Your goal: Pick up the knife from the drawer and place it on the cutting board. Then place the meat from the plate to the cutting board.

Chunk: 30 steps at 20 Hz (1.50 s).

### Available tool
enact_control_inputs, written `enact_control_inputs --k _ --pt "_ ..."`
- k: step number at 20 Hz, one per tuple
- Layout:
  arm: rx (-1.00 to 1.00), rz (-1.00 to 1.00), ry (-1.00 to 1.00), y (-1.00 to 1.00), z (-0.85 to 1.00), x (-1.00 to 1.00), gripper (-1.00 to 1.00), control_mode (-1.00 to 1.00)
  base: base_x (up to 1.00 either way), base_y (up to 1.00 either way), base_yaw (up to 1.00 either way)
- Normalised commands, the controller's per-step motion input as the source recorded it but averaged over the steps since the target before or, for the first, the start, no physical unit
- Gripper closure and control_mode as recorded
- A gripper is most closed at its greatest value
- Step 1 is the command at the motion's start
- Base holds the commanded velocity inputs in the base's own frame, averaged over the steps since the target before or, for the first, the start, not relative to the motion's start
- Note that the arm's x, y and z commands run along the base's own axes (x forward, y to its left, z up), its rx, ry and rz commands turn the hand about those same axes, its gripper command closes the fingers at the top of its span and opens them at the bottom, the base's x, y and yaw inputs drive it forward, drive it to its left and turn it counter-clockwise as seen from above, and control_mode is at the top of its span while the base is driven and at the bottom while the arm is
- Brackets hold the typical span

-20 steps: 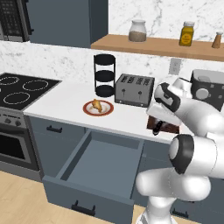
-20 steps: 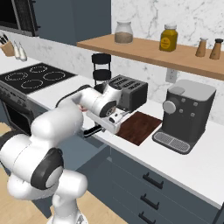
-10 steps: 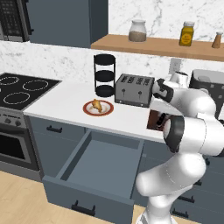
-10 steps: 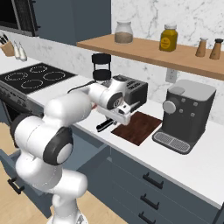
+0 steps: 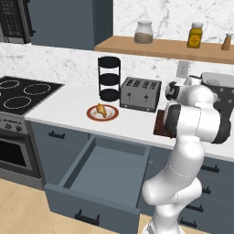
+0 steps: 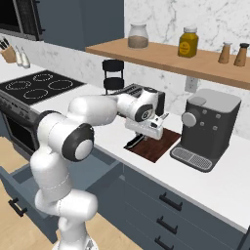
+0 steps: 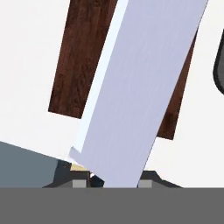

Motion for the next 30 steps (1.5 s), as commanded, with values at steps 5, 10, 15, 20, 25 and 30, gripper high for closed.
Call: enact_control_inputs --k 5,10,15,20,25,30 --pt "-0.03 0.08 0.04 -0.37 -0.51 0.49 1.00 -1.00 0.00 0.00 0.00" --pt "0.00 0.05 0.03 -0.34 -0.23 0.26 1.00 -1.00 0.00 0.00 0.00" --pt "0.00 0.00 0.00 -0.10 -0.10 0.04 1.00 -1.00 0.00 0.00 0.00" --pt "0.00 0.00 0.00 0.00 -0.37 0.00 1.00 -1.00 0.00 0.00 0.00" --pt "0.00 0.00 0.00 -0.04 -0.35 0.00 1.00 -1.00 0.00 0.00 0.00" --pt "0.00 0.00 0.00 -0.02 -0.27 0.00 1.00 -1.00 0.00 0.00 0.00"
